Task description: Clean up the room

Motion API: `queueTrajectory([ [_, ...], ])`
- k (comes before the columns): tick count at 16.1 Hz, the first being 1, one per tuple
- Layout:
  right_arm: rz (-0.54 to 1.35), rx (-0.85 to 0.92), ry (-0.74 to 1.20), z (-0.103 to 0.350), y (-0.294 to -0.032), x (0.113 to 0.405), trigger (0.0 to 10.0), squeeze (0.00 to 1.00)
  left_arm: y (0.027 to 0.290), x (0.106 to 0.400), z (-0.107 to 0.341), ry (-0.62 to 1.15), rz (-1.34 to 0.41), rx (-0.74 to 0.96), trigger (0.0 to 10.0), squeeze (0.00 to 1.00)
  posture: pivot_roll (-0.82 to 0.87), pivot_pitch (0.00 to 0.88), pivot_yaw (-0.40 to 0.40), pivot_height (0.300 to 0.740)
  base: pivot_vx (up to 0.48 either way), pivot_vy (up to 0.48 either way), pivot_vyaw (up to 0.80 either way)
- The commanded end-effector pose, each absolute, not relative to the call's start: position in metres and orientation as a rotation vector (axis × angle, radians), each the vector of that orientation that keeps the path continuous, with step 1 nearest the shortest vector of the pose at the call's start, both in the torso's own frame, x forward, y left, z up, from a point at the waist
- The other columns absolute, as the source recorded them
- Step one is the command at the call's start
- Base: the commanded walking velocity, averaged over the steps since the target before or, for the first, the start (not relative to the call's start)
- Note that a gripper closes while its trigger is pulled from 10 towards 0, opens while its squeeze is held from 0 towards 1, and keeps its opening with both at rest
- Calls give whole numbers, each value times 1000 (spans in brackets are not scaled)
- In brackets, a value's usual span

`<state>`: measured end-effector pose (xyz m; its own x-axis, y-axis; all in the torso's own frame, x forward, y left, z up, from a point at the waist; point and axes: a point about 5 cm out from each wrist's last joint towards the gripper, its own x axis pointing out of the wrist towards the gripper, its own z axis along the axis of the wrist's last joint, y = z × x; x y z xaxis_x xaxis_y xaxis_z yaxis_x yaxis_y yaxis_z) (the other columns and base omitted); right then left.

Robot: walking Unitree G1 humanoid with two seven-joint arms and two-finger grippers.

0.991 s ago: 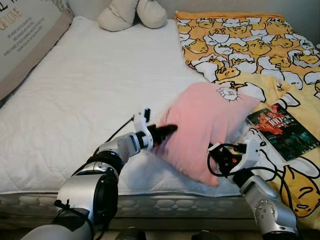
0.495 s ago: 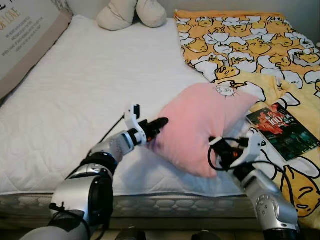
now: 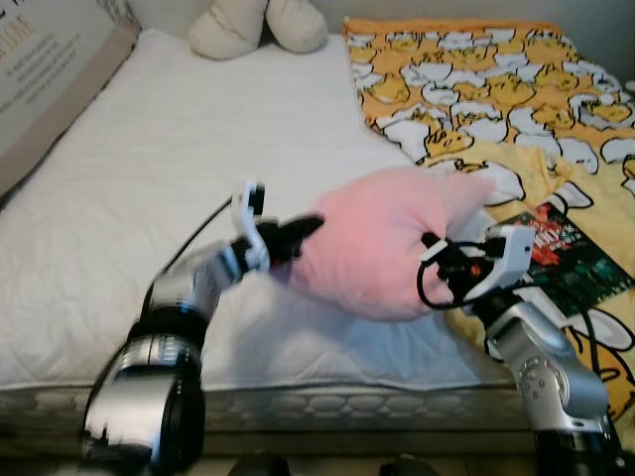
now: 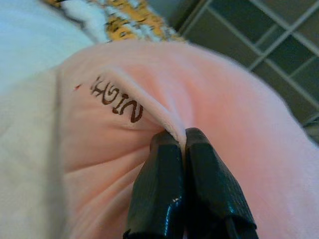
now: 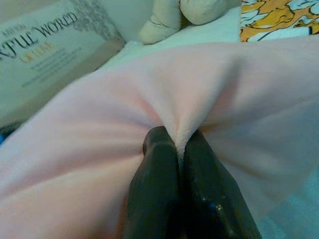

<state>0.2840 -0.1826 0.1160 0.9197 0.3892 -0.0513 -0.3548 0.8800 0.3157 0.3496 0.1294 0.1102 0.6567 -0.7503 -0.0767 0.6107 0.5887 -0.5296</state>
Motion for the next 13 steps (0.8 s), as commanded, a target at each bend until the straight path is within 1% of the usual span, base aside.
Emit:
queueTrajectory([
  [1, 373, 242, 48, 132, -179, 292, 0, 0, 130, 356, 126, 227, -744, -409, 0, 0, -91, 0, 51, 710, 0, 0, 0],
  [3, 335, 226, 27, 134, -179, 296, 0, 0, 129, 357, 133, 174, -672, -380, 0, 0, -85, 0, 47, 710, 0, 0, 0],
  [4, 304, 212, 30, 132, -179, 298, 0, 0, 124, 354, 139, 130, -626, -371, 0, 0, -73, 0, 40, 710, 0, 0, 563],
  [6, 302, 223, 51, 125, -174, 298, 0, 0, 112, 344, 141, 105, -564, -366, 0, 0, -67, 0, 39, 710, 0, 0, 691],
  [8, 304, 232, 64, 120, -170, 296, 0, 0, 101, 335, 138, 109, -543, -379, 0, 0, -65, 0, 38, 710, 0, 0, 659],
  [11, 311, 213, 90, 111, -170, 295, 0, 0, 79, 320, 135, 129, -562, -369, 0, 0, -65, 0, 35, 710, 0, 0, 554],
  [13, 317, 203, 95, 110, -172, 294, 0, 0, 76, 317, 137, 124, -564, -370, 0, 0, -66, 0, 35, 710, 0, 0, 525],
])
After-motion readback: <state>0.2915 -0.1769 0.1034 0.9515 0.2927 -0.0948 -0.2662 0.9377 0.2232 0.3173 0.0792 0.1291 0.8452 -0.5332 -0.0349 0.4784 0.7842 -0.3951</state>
